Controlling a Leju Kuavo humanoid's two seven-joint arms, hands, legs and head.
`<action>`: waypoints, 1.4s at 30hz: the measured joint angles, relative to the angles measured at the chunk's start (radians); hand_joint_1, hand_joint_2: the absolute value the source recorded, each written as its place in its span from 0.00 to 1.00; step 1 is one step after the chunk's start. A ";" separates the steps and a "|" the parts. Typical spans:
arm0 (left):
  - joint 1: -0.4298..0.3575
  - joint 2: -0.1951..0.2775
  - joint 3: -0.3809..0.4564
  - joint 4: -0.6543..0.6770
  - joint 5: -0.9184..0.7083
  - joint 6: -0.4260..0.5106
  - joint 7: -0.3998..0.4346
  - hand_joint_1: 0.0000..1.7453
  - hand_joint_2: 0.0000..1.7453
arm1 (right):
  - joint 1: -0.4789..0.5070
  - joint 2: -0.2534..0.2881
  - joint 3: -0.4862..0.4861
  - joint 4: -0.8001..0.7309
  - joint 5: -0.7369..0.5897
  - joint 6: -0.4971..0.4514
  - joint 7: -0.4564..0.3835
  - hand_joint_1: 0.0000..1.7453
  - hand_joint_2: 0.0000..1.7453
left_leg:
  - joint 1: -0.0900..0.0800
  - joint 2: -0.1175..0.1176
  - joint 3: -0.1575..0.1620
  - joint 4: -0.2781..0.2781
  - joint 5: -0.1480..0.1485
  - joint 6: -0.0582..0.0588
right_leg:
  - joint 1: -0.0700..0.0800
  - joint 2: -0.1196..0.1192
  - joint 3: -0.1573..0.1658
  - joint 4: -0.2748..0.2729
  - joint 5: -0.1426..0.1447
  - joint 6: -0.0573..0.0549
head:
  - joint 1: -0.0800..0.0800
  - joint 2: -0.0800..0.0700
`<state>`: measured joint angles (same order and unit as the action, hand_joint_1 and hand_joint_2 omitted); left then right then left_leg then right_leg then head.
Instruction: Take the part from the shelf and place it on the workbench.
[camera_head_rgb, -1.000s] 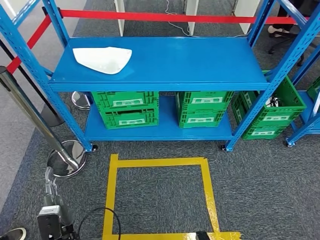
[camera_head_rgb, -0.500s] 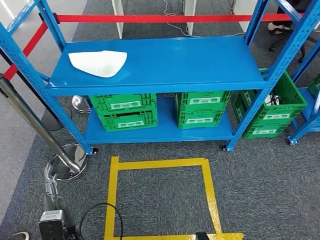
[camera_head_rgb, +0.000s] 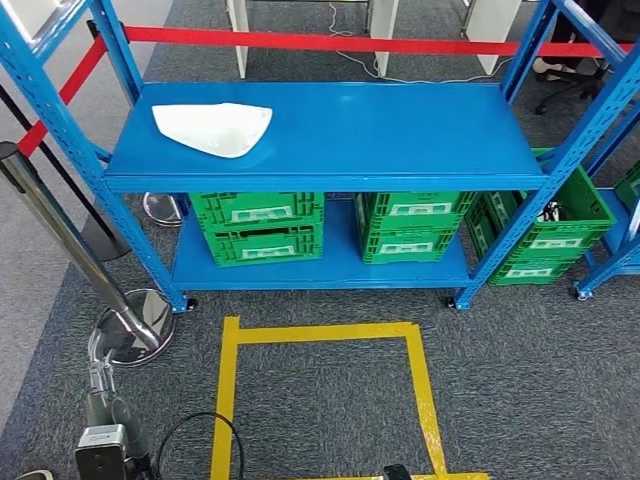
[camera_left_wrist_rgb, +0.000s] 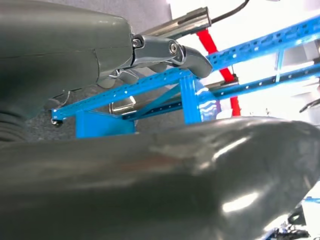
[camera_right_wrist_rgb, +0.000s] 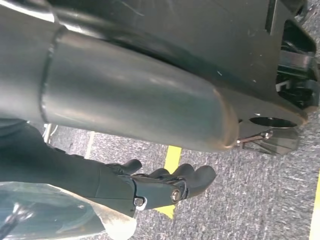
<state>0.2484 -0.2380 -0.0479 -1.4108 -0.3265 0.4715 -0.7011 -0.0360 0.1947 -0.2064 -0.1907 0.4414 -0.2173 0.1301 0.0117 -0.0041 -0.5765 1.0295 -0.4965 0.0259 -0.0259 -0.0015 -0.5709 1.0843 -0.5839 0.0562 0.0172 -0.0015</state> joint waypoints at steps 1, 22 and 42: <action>0.000 0.000 -0.003 -0.001 0.001 0.000 0.000 0.00 0.00 | 0.000 0.000 0.000 0.000 0.000 0.001 0.000 0.00 0.00 | -0.001 0.001 0.001 0.000 -0.002 0.005 | 0.001 0.000 -0.034 0.064 -0.028 0.000 | 0.002 0.000; 0.006 0.014 -0.019 -0.004 -0.006 0.017 0.000 0.00 0.00 | 0.003 0.004 -0.002 0.000 0.001 0.010 0.000 0.00 0.00 | 0.003 0.000 -0.069 0.163 -0.039 -0.044 | 0.004 0.003 0.040 -0.065 0.047 -0.048 | -0.007 0.000; 0.021 0.028 -0.097 -0.073 -0.110 0.130 0.000 0.00 0.00 | 0.002 0.004 -0.005 0.002 0.005 0.015 -0.013 0.00 0.00 | -0.014 -0.005 0.039 0.005 -0.047 -0.004 | 0.017 0.002 -0.016 -0.044 0.075 -0.032 | -0.003 0.000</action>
<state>0.2693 -0.2102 -0.1449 -1.4841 -0.4367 0.6013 -0.7010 -0.0341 0.1987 -0.2115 -0.1892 0.4461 -0.2025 0.1168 -0.0024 -0.0091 -0.5372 1.0341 -0.5432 0.0215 -0.0086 0.0003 -0.5869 1.0398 -0.5085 0.0245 0.0139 -0.0015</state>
